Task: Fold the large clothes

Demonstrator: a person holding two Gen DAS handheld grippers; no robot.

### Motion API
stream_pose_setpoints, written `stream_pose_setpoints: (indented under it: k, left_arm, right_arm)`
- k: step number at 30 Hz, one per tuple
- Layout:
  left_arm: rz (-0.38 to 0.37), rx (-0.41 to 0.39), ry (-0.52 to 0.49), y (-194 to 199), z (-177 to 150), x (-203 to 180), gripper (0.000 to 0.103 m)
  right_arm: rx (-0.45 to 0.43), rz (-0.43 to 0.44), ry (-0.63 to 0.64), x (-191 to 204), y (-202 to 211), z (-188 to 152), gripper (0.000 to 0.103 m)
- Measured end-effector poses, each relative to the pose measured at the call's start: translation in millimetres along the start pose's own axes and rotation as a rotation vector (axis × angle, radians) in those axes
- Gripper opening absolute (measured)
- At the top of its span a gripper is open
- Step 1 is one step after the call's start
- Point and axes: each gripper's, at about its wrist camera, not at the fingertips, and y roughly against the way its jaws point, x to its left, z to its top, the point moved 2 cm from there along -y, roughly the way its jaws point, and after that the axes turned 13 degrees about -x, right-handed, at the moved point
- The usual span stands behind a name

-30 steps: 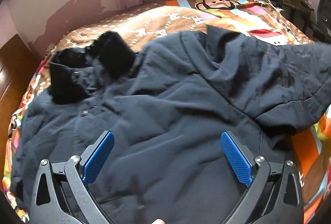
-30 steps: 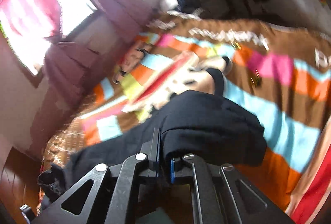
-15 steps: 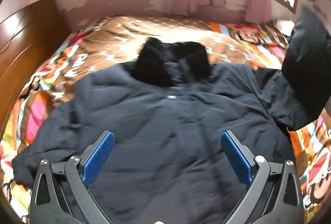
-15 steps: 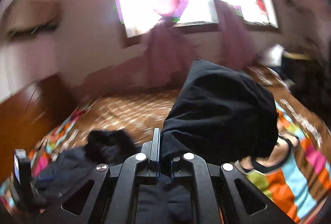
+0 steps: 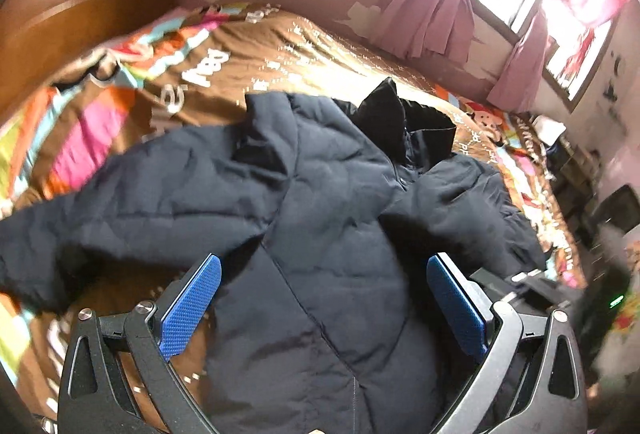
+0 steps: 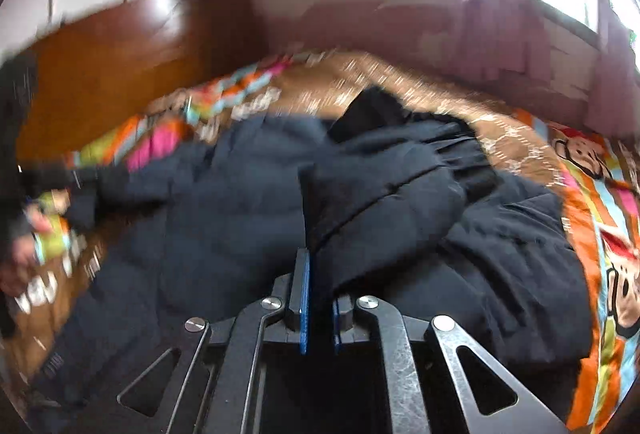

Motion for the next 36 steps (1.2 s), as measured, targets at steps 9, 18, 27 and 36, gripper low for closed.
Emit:
stream_pose_setpoints:
  k: [9, 18, 27, 36]
  left_arm:
    - [-0.133, 0.015, 0.049, -19, -11, 0, 0.101]
    - [-0.193, -0.041, -0.234, -44, -42, -111, 0.101]
    - [0.073, -0.028, -0.333, -110, -57, -179, 0.1]
    - [0.167, -0.116, -0.408, -95, -50, -164, 0.031]
  right_arm:
    - [0.116, 0.161, 0.18, 17, 0, -52, 0.071]
    - [0.041, -0.065, 0.125, -66, 65, -87, 0.075]
    - [0.027, -0.283, -0.074, -151, 63, -96, 0.075]
    - [-0.036, -0.32, -0.04, -149, 72, -83, 0.075]
